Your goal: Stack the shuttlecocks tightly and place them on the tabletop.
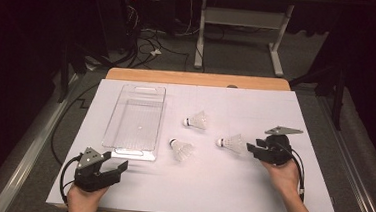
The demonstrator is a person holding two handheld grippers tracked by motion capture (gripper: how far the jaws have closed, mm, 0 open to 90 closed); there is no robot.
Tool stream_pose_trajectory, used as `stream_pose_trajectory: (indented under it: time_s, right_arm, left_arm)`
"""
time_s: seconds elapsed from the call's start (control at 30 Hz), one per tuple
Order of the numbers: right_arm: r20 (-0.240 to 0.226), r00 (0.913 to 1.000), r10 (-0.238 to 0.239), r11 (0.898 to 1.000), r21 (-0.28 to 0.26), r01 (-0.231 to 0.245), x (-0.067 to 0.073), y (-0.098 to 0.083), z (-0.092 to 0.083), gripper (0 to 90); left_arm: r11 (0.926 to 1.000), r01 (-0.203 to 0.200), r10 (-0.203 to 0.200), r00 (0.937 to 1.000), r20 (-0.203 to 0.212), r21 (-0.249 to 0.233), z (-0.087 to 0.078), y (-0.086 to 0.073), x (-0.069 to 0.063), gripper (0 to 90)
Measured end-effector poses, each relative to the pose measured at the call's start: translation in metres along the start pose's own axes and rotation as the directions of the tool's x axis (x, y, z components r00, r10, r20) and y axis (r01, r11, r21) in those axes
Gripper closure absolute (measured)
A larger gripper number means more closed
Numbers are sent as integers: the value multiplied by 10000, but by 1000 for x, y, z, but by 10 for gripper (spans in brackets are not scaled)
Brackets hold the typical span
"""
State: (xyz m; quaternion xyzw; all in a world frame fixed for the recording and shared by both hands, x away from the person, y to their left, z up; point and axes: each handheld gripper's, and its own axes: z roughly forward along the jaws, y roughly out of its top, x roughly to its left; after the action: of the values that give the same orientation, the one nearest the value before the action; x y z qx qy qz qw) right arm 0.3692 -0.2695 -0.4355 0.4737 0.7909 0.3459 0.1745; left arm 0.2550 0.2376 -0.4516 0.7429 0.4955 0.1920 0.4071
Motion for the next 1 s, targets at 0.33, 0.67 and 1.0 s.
stream_pose_trajectory:
  time_s: [0.33, 0.67, 1.0]
  right_arm:
    - [-242, 9995, -225, 9997, -98, 222, 10, -10, -14, 561]
    - [-548, 9976, -412, 9991, -141, 404, 21, -12, -11, 554]
    - [-740, 9959, -521, 9986, 33, 524, 28, -8, -4, 561]
  left_arm:
    - [10000, 28, -28, 10000, -23, -16, 0, 0, 0, 309]
    - [10000, -9, 9, 10000, -32, 9, 0, 0, 0, 309]
    - [10000, -57, 57, 10000, -13, 17, 1, 0, 0, 309]
